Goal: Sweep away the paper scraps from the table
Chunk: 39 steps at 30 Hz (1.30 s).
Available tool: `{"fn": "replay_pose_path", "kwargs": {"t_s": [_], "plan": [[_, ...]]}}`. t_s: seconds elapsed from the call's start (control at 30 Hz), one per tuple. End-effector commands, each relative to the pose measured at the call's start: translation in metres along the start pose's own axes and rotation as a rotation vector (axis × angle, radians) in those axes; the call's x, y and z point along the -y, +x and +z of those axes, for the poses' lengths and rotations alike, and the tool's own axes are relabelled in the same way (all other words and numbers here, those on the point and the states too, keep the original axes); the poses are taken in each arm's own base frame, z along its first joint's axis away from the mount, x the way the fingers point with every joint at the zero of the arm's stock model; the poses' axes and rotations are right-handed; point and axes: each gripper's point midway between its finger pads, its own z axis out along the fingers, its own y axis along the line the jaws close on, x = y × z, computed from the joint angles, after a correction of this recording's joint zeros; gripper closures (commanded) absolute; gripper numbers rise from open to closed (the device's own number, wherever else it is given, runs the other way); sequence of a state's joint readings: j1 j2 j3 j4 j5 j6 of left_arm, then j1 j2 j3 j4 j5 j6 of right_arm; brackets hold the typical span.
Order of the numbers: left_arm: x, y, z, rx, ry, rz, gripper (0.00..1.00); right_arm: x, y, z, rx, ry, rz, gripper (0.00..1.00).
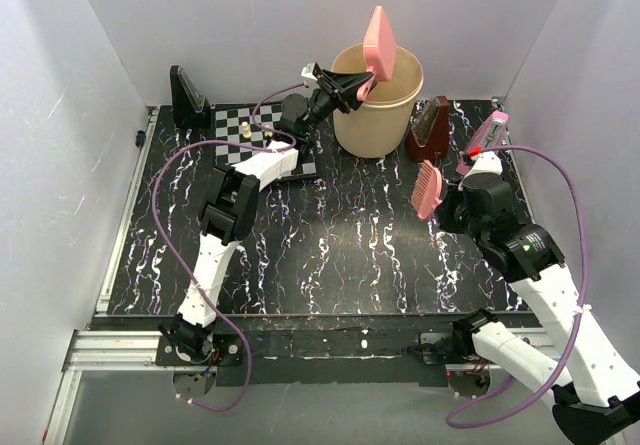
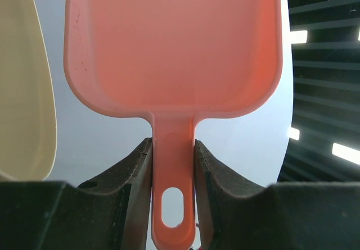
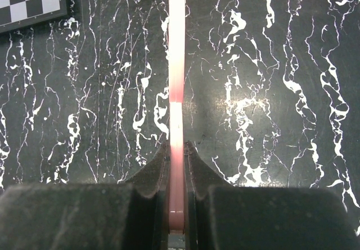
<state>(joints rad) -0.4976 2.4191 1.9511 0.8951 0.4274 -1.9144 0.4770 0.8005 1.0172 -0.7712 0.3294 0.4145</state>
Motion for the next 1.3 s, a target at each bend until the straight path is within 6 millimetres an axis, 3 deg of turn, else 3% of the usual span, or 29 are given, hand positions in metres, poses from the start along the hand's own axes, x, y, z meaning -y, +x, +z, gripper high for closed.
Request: {"fn": "replay_pose_path", "kwargs": {"t_s": [0.0, 0.13, 0.23, 0.33, 0.5, 0.7, 0.97, 1.1, 1.27], "plan": [[0.047, 0.016, -0.002, -0.003, 0.091, 0.018, 1.00, -0.010, -0.016, 0.001, 0.058, -0.045, 0.025, 0.99], [0.011, 0.006, -0.006, 0.006, 0.045, -0.048, 1.00, -0.010, -0.017, -0.001, 0.062, -0.046, 0.027, 0.99], [0.000, 0.003, -0.009, 0.007, 0.034, -0.071, 1.00, -0.010, -0.018, -0.002, 0.064, -0.046, 0.027, 0.99], [0.009, 0.009, -0.007, -0.004, 0.020, -0.034, 1.00, -0.009, -0.019, -0.003, 0.065, -0.043, 0.027, 0.99], [0.041, 0.026, 0.004, -0.052, -0.028, 0.143, 1.00, -0.011, -0.020, -0.005, 0.069, -0.051, 0.028, 0.99], [0.048, 0.049, 0.001, -0.108, -0.236, 0.555, 1.00, -0.012, -0.016, -0.003, 0.059, -0.057, 0.030, 0.99], [0.092, 0.086, 0.007, -0.173, -0.245, 0.996, 1.00, -0.013, -0.019, -0.005, 0.071, -0.068, 0.025, 0.99], [0.094, 0.082, -0.009, -0.140, -0.368, 1.117, 1.00, -0.011, -0.017, -0.005, 0.073, -0.064, 0.026, 0.99], [0.081, 0.079, -0.062, -0.126, -0.568, 1.265, 1.00, -0.010, -0.019, -0.005, 0.082, -0.056, 0.023, 0.99]]}}
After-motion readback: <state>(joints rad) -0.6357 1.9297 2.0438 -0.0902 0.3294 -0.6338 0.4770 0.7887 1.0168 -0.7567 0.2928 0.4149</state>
